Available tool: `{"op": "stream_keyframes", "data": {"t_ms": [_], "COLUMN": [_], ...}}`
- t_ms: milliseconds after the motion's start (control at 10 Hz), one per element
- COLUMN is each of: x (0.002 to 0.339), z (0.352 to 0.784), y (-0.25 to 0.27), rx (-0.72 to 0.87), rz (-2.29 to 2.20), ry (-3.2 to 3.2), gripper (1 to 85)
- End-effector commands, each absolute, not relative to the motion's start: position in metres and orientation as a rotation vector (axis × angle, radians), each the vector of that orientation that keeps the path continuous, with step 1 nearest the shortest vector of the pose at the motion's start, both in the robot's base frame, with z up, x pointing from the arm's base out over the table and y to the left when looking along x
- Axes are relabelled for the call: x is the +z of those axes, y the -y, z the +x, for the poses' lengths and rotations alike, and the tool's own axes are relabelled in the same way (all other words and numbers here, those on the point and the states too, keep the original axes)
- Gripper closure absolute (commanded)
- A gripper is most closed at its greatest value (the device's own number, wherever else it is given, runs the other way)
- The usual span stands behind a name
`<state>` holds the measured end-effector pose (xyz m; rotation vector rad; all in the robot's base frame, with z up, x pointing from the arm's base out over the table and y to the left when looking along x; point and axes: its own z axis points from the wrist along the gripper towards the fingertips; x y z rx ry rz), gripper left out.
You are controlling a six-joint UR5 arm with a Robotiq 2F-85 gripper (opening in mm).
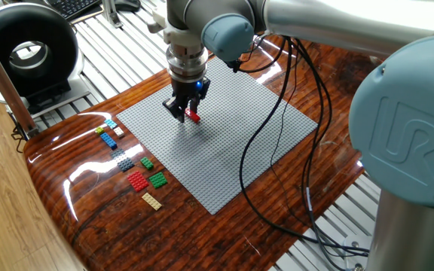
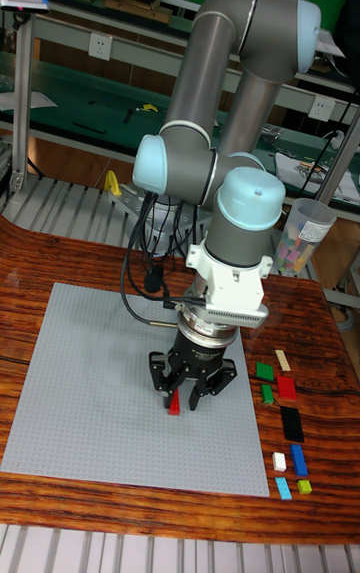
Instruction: Build with small Lego blocks
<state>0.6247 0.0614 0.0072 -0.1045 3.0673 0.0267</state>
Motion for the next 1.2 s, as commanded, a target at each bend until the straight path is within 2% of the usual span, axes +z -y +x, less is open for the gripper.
{"op": "stream_keyframes", "data": {"t_ms": [0, 400, 600, 900, 1100], "x": [0.008, 0.007, 0.007, 0.008, 0.009], "z": [0.626, 0.627, 0.627, 0.626, 0.634], "y": [-0.072, -0.073, -0.08, -0.084, -0.061], "rx": [0.066, 0.039, 0.078, 0.109, -0.03], "rz": [-0.026, 0.002, -0.027, -0.059, -0.194], "ry": [-3.066, -3.064, -3.062, -3.06, -3.029], "gripper": [45.7, 49.3, 50.3, 44.7, 43.3]}}
